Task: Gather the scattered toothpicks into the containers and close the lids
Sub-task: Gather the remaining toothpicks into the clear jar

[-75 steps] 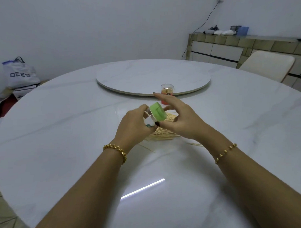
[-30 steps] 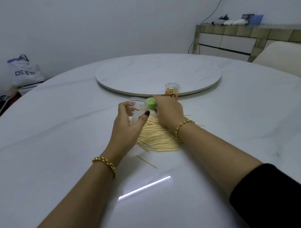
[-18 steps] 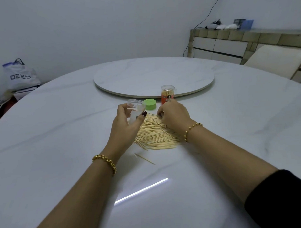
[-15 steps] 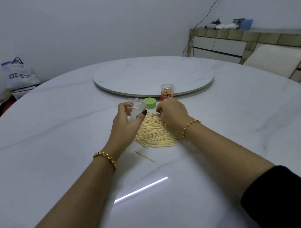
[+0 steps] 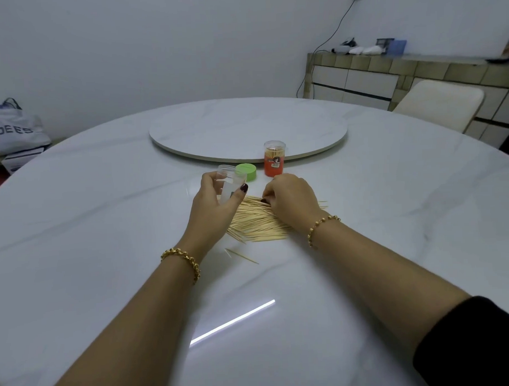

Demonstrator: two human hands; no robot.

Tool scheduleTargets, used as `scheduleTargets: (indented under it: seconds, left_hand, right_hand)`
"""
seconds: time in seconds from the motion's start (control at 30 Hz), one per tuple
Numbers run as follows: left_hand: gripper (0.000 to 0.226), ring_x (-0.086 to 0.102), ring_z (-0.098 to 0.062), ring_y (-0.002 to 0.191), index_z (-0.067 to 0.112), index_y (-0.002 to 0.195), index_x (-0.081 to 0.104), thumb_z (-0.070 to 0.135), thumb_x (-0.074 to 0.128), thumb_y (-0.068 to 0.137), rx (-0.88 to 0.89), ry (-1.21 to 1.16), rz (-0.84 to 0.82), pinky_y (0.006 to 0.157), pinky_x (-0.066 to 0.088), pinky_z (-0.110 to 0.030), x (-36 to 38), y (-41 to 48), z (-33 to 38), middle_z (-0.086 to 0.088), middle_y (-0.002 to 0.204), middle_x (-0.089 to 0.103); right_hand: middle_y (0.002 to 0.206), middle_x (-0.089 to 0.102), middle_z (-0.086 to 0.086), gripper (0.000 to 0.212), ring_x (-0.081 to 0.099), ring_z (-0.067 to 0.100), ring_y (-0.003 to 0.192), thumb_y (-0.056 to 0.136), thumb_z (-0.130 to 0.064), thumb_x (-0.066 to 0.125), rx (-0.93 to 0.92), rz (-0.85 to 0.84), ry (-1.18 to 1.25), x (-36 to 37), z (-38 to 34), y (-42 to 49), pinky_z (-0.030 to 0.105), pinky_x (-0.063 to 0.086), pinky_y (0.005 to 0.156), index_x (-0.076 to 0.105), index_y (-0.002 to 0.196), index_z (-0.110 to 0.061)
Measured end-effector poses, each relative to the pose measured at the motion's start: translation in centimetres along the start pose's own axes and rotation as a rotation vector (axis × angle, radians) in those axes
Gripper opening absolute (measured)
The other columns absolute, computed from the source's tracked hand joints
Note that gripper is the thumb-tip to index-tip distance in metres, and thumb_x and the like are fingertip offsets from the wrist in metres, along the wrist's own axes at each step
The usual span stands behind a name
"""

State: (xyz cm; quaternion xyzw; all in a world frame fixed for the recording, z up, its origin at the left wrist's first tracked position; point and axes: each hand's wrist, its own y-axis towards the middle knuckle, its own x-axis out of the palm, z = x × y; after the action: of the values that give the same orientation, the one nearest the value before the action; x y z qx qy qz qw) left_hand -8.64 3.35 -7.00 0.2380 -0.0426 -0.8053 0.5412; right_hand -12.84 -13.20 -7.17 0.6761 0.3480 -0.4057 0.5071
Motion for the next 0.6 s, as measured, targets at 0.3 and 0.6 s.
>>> scheduleTargets:
  seconds: [0.3,0.6]
  left_hand:
    - [0.043,0.046,0.008,0.103,0.020,0.121,0.044,0.039,0.064,0.088,0.002,-0.011,-0.018,0.084,0.042,-0.018,-0.1,0.0,0.1,0.007,0.124,0.050]
    - [0.046,0.054,-0.003,0.106,0.021,0.123,0.044,0.036,0.067,0.086,0.023,0.048,-0.071,0.075,0.043,-0.011,0.8,-0.4,0.2,0.006,0.117,0.057]
  right_hand:
    - [0.086,0.069,0.003,0.015,0.059,0.015,0.076,0.091,-0.010,0.058,0.244,0.114,0.397,-1.3,0.2,-0.7,0.028,0.048,0.068,0.072,0.090,-0.011]
    - [0.072,0.064,-0.006,0.011,0.054,0.003,0.063,0.093,-0.017,0.060,0.494,0.210,1.099,-2.8,-0.5,-1.8,0.013,0.043,0.058,0.068,0.086,-0.015]
